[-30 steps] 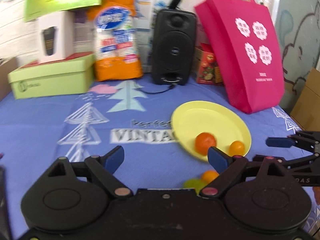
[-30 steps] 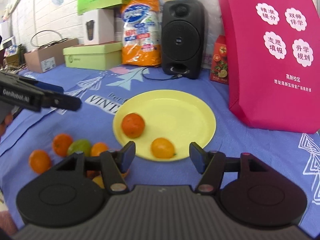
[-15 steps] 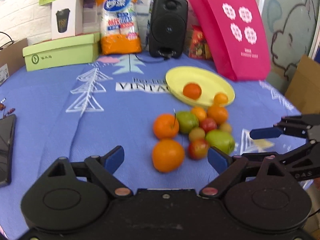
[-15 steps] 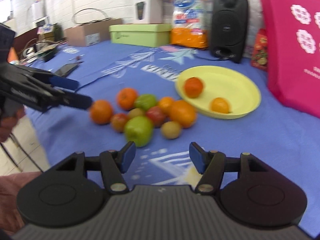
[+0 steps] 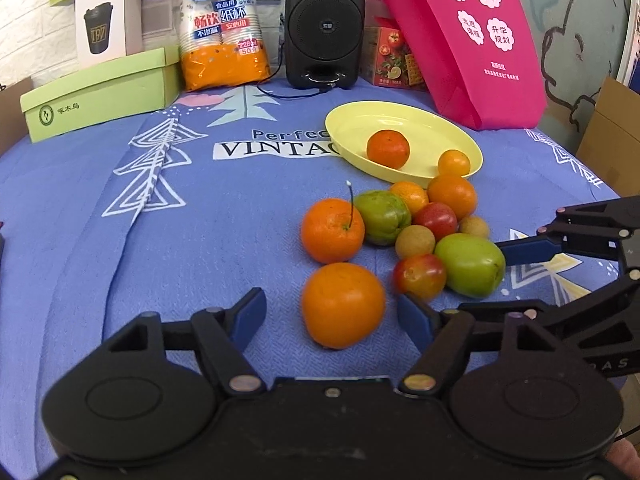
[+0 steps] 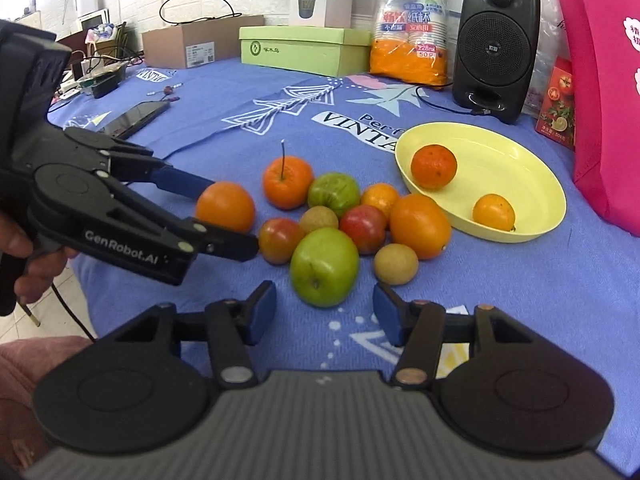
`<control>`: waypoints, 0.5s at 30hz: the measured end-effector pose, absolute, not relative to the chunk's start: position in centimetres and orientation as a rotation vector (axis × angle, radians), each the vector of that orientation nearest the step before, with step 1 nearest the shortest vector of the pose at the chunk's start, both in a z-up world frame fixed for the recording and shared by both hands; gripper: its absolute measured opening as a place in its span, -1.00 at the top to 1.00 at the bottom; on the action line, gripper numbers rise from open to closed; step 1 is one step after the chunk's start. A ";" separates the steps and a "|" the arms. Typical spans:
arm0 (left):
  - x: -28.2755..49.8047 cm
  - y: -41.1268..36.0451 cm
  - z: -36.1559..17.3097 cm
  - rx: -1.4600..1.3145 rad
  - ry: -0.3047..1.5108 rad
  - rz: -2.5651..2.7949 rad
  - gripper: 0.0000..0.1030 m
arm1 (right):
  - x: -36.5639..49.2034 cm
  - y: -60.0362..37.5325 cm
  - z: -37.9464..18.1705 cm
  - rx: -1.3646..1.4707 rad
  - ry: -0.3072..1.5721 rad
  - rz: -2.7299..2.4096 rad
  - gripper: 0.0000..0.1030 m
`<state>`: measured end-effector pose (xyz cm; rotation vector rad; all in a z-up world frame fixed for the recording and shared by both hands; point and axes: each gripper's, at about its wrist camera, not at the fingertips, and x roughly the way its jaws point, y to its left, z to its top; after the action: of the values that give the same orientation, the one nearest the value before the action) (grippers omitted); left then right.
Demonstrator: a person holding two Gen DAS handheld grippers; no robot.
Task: Organize fruits
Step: 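Grasp another large orange with the left tool while the right tool grasps a green apple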
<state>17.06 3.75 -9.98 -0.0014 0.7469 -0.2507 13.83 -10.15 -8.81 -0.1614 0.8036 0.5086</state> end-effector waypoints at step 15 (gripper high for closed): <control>16.4 3.9 -9.5 -0.029 0.754 -0.293 0.22 | 14.5 -9.4 -9.0 -0.156 0.789 0.515 0.28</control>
<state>16.36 3.87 -9.51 -0.0293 0.7537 -0.2933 14.54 -9.44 -9.04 -0.1557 0.7891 0.5146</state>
